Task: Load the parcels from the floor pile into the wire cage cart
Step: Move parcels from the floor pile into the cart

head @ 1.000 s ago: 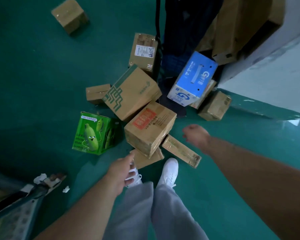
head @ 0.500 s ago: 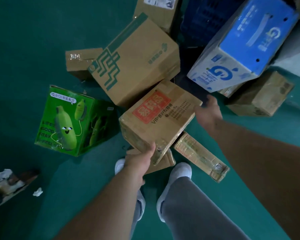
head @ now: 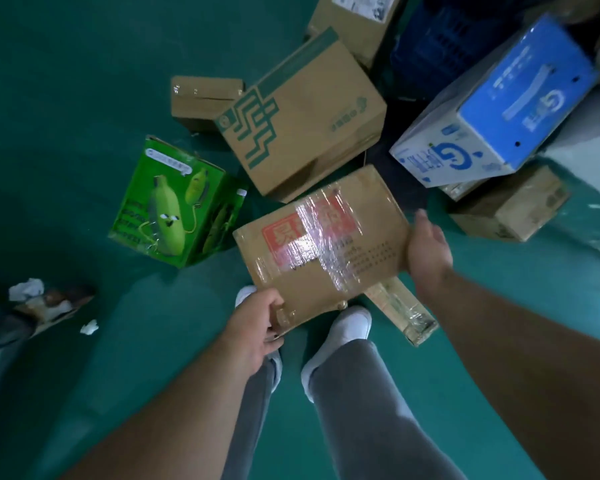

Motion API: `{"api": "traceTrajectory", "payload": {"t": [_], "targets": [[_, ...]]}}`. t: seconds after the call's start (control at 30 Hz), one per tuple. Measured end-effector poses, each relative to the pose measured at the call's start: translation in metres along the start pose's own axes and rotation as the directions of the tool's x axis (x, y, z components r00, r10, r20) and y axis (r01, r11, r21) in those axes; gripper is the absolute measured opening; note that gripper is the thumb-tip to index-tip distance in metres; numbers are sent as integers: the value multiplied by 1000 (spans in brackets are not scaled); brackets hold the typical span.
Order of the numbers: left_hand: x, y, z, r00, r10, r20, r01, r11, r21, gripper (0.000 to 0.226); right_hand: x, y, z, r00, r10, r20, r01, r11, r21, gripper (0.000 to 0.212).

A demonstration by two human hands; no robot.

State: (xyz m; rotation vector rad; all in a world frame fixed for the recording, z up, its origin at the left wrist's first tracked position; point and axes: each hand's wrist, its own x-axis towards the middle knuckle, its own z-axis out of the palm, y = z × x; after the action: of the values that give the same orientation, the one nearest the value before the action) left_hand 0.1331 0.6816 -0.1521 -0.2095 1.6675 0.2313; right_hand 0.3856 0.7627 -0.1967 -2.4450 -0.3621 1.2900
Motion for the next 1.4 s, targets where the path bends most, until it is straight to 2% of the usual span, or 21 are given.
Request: {"api": "traceTrajectory", "payload": {"t": [0.03, 0.1, 0.17, 0.2, 0.3, 0.4, 0.47, 0.57, 0.63, 0.7, 0.77, 0.83, 0.9, 0.97, 1.0, 1.1, 1.17, 1.23, 1.3, 1.4], "targets": [[-21, 0, -11, 1000, -6, 20, 8, 996, -92, 29, -17, -2, -13, 993, 114, -10, -111, 983, 143, 59], [-58, -2, -39, 996, -34, 79, 56, 952, -302, 58, -47, -3, -43, 967, 254, 11, -241, 902, 358, 69], [-96, -6, -68, 990, -40, 135, 93, 905, -415, 88, -88, -14, -76, 969, 240, 66, -248, 904, 350, 68], [-118, -8, -78, 990, -29, 137, 84, 908, -410, 91, -107, -19, -88, 971, 207, 119, -234, 927, 295, 64], [-192, -4, -93, 997, 28, 69, -3, 944, -331, 68, -158, -45, -112, 942, 86, 325, -118, 990, 81, 48], [-275, -10, -110, 987, 158, 20, -137, 905, -402, 55, -214, -76, -135, 882, 13, 471, 11, 999, -49, 23], [-322, -23, -128, 965, 262, 0, -231, 850, -474, 47, -256, -100, -149, 816, -7, 578, 58, 996, -69, 21], [-377, -56, -160, 932, 354, -85, -350, 811, -469, 36, -321, -130, -170, 709, 18, 705, 120, 982, -146, 26], [-419, -95, -187, 912, 379, -157, -406, 778, -480, 30, -379, -140, -181, 690, 56, 721, 119, 975, -189, 25], [-422, -129, -194, 914, 360, -186, -406, 804, -434, 34, -401, -125, -187, 638, 146, 756, 65, 968, -242, 43], [-449, -166, -210, 910, 353, -219, -415, 776, -474, 38, -435, -113, -181, 554, 224, 801, 35, 956, -292, 65], [-469, -204, -227, 904, 348, -248, -427, 707, -564, 25, -477, -100, -172, 502, 200, 841, 51, 964, -260, 67], [-485, -239, -248, 918, 287, -274, -396, 641, -657, 31, -522, -84, -159, 514, 152, 844, 134, 958, -253, 62], [-493, -273, -267, 910, 287, -299, -414, 590, -693, 37, -559, -65, -145, 485, 137, 864, 216, 938, -270, 62], [-496, -294, -280, 904, 288, -316, -427, 561, -710, 35, -578, -51, -134, 455, 140, 879, 257, 925, -281, 62], [-498, -359, -330, 881, 253, -401, -474, 503, -723, 29, -641, -8, -98, 461, 131, 878, 428, 834, -349, 70], [-500, -393, -363, 872, 225, -434, -486, 487, -726, 27, -676, 19, -74, 405, 159, 901, 501, 785, -364, 77], [-498, -438, -399, 871, 186, -455, -487, 448, -749, 28, -723, 57, -45, 329, 215, 920, 578, 725, -376, 64], [-494, -471, -429, 870, 166, -464, -488, 412, -769, 32, -760, 91, -21, 319, 215, 923, 653, 657, -378, 45], [-490, -516, -480, 846, 129, -517, -525, 368, -767, 37, -811, 139, 19, 281, 209, 937, 701, 622, -349, 37]]}}
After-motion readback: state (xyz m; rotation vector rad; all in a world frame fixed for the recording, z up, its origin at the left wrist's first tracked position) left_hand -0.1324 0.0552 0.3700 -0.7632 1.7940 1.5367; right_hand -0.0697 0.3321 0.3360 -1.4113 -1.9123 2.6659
